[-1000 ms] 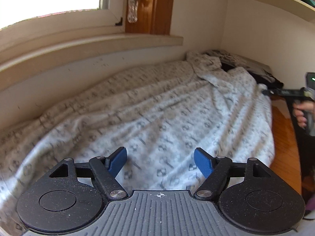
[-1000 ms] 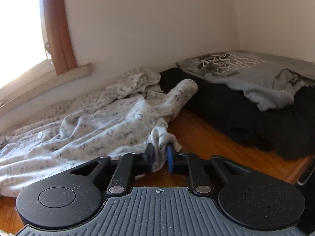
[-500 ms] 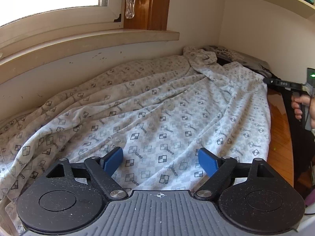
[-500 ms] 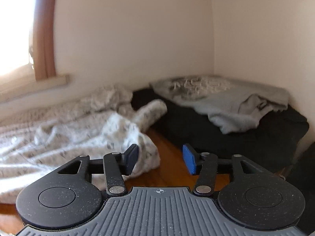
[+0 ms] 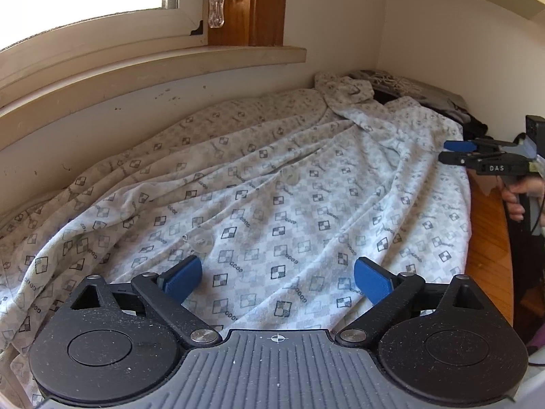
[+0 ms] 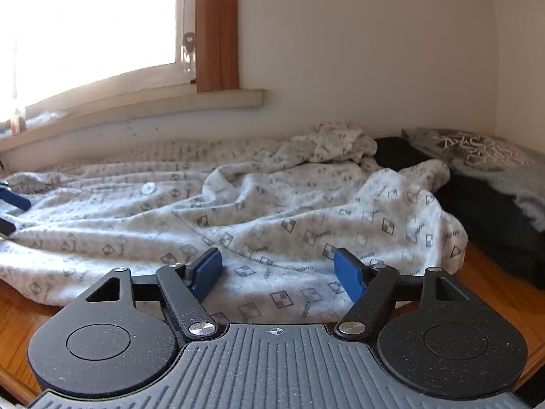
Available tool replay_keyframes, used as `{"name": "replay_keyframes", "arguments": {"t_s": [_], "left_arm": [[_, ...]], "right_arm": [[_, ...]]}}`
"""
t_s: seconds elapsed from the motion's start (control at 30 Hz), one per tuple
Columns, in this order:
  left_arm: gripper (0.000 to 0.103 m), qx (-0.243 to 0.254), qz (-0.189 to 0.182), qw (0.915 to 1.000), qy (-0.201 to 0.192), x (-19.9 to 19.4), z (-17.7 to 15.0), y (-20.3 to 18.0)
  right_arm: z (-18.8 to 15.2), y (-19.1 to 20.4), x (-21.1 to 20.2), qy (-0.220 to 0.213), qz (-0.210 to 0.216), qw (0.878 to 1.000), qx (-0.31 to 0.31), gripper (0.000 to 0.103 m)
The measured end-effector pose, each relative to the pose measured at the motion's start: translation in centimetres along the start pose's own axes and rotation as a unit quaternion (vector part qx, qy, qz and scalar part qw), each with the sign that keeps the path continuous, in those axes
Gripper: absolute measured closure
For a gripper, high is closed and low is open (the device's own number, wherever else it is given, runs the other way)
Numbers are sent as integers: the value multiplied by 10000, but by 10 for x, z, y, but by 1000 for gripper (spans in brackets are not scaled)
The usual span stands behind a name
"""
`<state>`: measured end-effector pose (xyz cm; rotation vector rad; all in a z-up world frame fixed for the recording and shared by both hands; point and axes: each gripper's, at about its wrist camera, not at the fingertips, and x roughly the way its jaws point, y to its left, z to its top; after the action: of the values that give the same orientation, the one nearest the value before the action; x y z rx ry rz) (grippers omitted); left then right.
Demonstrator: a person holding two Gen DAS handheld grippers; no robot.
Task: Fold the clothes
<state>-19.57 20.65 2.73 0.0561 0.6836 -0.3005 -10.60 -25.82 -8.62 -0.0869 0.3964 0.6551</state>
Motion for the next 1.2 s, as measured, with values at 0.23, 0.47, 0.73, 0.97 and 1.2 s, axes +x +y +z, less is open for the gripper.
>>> {"name": "replay_keyframes", "arguments": {"t_s": [0.23,0.47,0.73,0.97,1.2], "left_arm": [[5,99,67,9999,-52,0,1,-5],[34,653,4,9978,-143,23,34,-42],[36,1385,-162,9902,-57,65,52,-103],[36,1612,-147,9865,-238,70,50,-117],[50,1625,-532,9849,-260,84,68,-131]], "right_arm": [[1,3,2,-17,-9,10000,-55,31],[1,3,2,-5,2,10000,-87,31],[0,4,1,-20,-29,9999,-114,31],[0,5,1,-52,-65,9999,-141,31],[-1,7,0,-71,-94,9998,-155,31]]}}
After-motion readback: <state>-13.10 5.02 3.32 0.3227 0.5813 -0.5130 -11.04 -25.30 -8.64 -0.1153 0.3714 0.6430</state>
